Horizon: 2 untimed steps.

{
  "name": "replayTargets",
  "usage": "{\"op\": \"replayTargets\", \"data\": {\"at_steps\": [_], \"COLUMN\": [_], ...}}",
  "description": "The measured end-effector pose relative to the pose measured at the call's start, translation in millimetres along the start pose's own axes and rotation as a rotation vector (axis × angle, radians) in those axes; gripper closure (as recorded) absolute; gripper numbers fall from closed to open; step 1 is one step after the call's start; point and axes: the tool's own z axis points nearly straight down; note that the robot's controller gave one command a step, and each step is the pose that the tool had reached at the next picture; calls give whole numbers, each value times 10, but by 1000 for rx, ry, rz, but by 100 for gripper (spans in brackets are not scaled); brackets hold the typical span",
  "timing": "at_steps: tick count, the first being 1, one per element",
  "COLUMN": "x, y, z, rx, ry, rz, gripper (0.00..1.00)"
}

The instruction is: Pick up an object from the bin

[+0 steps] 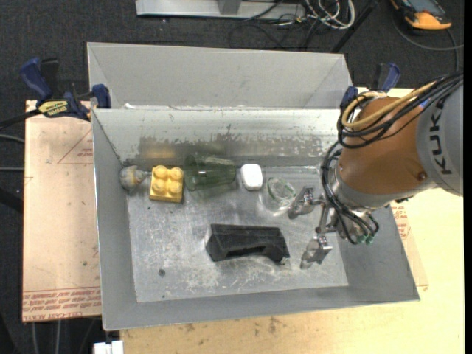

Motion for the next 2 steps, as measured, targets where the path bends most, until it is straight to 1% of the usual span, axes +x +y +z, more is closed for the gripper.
{"op": "replayTargets", "data": {"at_steps": [1,2], "x": [-258,-245], "y": [220,508], "z": [405,812], "rx": [0,11], "ry": [-6,-22], "rz": [-75,-247], "gripper": [0,100]}}
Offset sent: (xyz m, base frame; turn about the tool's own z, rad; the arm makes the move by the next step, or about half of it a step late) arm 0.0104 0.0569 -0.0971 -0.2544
